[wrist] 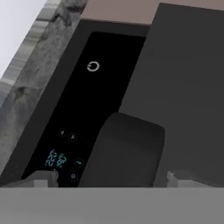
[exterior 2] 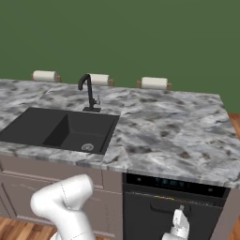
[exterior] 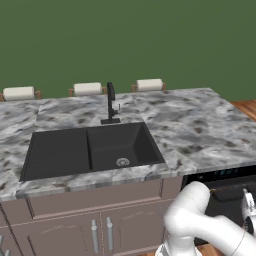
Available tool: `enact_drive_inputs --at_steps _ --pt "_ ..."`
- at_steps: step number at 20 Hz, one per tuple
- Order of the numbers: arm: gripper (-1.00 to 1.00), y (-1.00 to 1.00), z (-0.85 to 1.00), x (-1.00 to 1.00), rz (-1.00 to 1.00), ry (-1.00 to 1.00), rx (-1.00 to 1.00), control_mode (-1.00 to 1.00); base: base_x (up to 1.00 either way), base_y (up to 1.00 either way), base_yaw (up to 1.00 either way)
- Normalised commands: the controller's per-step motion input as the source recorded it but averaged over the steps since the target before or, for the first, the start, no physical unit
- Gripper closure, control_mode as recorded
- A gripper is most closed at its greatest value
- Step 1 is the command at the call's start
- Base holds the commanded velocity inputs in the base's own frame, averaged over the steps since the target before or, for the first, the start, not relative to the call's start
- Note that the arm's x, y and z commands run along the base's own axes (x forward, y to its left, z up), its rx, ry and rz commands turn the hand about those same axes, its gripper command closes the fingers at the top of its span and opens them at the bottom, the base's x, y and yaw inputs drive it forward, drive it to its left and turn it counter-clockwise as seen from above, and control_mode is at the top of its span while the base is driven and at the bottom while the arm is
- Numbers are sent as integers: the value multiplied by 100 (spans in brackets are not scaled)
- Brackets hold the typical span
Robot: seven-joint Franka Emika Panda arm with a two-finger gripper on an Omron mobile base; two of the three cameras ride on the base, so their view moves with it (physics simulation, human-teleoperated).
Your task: Pick up the cup and bowl from the counter, place them in the dishwasher, and close the dishwasher door.
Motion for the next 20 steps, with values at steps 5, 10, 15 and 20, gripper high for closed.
enact_drive_inputs --at_steps 5,10,15,20 --pt "-100 0 -62 40 0 -23 -28 -100 0 0 0" --pt "-100 0 -61 36 0 -23 -26 -100 0 0 0" --pt "-100 0 -60 41 0 -23 -27 -100 0 0 0" --pt "-100 0 -60 53 0 -21 -28 -100 0 0 0"
